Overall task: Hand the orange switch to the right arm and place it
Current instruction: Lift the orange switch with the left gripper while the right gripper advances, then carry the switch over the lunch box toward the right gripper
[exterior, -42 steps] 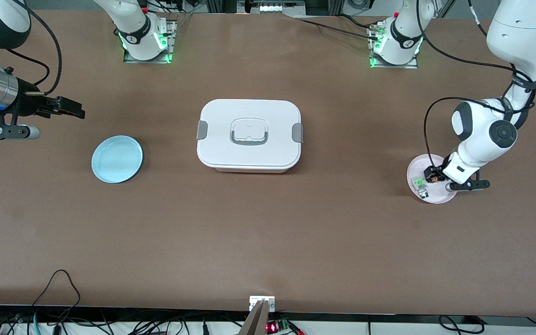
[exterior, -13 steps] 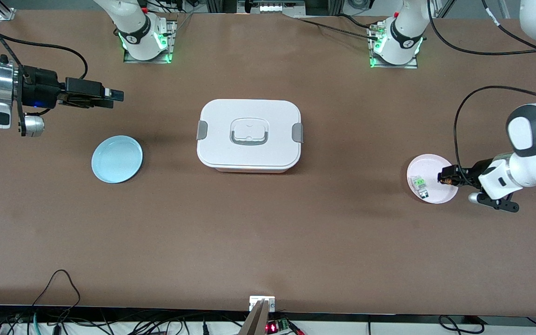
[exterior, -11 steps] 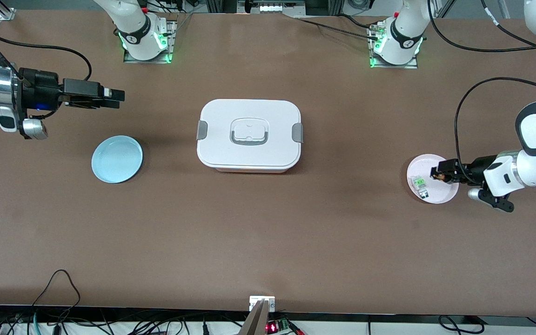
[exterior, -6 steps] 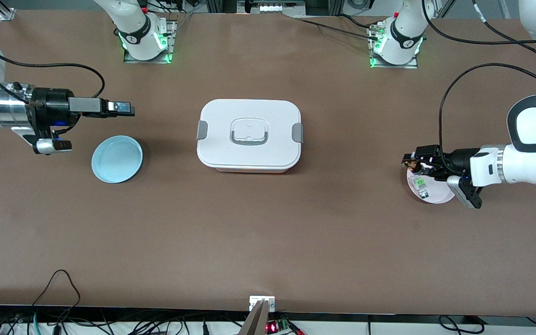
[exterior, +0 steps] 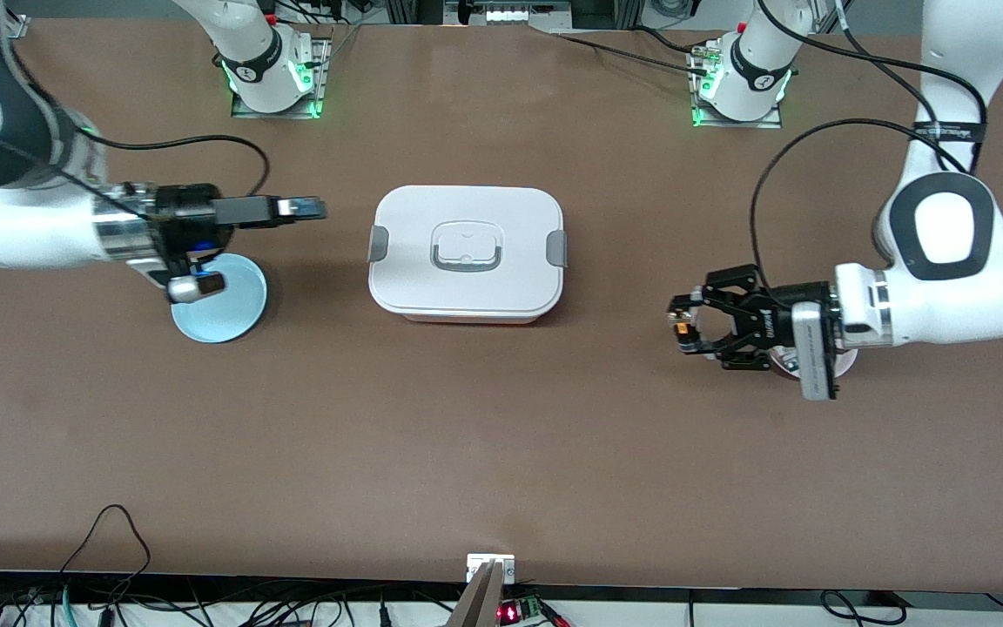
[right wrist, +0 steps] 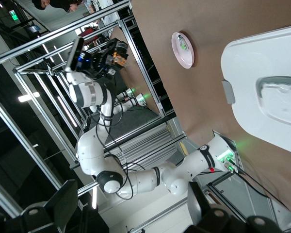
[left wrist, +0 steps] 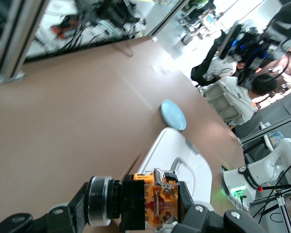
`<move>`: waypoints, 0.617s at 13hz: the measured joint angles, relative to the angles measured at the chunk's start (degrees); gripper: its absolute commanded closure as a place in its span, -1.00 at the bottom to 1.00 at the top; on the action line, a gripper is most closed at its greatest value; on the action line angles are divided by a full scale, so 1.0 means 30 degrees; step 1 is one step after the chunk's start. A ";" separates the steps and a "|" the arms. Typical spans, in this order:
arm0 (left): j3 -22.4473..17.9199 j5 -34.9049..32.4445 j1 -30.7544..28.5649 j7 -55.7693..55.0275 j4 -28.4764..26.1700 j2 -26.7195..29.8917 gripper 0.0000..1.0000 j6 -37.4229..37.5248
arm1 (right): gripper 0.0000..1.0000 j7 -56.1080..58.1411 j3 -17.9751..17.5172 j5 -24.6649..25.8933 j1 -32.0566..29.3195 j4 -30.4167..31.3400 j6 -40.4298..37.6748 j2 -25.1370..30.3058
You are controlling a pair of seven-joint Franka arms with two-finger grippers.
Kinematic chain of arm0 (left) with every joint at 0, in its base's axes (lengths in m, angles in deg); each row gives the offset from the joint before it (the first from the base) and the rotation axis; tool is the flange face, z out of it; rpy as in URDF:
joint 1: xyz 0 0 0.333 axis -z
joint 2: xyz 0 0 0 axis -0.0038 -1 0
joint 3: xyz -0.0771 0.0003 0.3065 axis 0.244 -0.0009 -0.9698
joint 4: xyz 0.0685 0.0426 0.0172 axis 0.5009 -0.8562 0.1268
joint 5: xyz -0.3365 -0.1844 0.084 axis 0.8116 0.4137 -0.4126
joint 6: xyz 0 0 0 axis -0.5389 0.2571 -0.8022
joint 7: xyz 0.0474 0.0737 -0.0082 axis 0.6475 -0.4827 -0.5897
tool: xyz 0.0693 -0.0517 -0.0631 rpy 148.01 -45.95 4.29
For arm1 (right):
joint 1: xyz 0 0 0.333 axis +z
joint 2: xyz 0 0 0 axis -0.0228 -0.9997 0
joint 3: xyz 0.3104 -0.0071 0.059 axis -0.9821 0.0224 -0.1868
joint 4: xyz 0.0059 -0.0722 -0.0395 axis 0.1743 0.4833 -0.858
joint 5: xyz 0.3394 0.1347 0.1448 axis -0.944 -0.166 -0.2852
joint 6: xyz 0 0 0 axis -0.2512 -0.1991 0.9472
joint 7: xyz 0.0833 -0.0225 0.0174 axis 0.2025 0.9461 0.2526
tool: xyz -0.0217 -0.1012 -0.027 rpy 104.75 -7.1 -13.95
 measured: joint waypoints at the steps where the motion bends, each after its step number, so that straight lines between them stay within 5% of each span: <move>1: 0.0138 0.0601 0.0419 0.0039 0.0291 -0.0023 1.00 -0.0064 | -1.00 0.0003 -0.0160 -0.0548 0.0799 -0.0001 0.1005 -0.0030; 8: 0.1646 0.4788 0.2860 0.5465 0.0503 -0.0407 1.00 -0.3191 | -1.00 -0.0082 -0.1318 -0.2075 0.1511 0.0000 0.2820 -0.0505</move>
